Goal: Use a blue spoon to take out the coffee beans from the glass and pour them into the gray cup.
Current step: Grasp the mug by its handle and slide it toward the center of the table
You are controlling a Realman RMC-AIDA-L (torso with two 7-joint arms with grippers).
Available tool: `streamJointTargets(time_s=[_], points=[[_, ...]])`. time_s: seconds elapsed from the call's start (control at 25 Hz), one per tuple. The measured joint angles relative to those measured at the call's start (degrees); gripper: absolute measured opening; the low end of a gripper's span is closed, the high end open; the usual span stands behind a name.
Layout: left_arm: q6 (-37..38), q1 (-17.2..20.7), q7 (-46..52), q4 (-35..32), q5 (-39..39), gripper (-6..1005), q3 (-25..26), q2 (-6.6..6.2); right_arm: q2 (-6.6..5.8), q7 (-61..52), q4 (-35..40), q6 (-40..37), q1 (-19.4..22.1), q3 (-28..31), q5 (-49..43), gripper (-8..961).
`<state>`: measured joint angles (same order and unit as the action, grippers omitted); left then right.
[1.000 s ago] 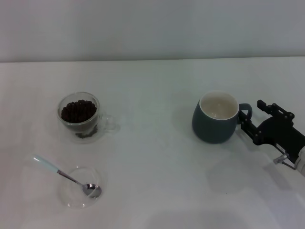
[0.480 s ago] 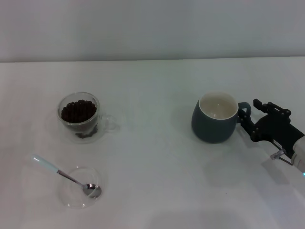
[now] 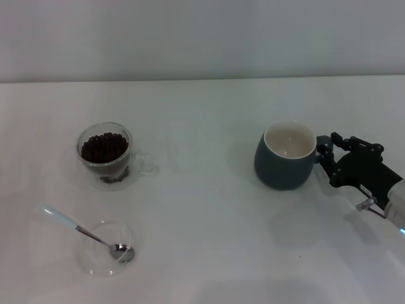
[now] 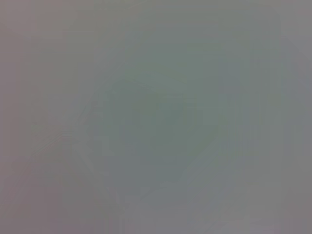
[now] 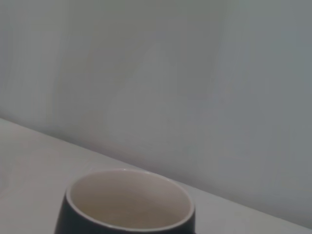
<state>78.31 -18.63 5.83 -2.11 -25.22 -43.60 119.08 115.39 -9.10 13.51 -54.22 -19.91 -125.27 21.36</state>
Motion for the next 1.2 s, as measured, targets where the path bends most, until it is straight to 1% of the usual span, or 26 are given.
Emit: streamJointTargets(time_s=[0.24, 0.44, 1.0, 1.2], points=[[0.0, 0.5, 0.0, 0.0, 0.0, 814, 0.0, 0.01, 0.06, -0.1, 1.4, 0.1, 0.5, -0.8, -0.2, 322], [0.0, 1.1, 0.1, -0.2, 0.0, 815, 0.0, 0.07, 0.09, -0.9, 3.3, 0.0, 1.0, -3.4, -0.2, 208], [0.0, 1.4, 0.3, 0.2, 0.0, 815, 0.0, 0.19, 0.20, -2.5, 8.6, -0.3, 1.2, -11.9, 0.0, 204], [0.1, 1.4, 0.3, 0.2, 0.0, 815, 0.0, 0.18, 0.26, -2.5, 9.8, -0.3, 1.1, -13.7, 0.0, 204]])
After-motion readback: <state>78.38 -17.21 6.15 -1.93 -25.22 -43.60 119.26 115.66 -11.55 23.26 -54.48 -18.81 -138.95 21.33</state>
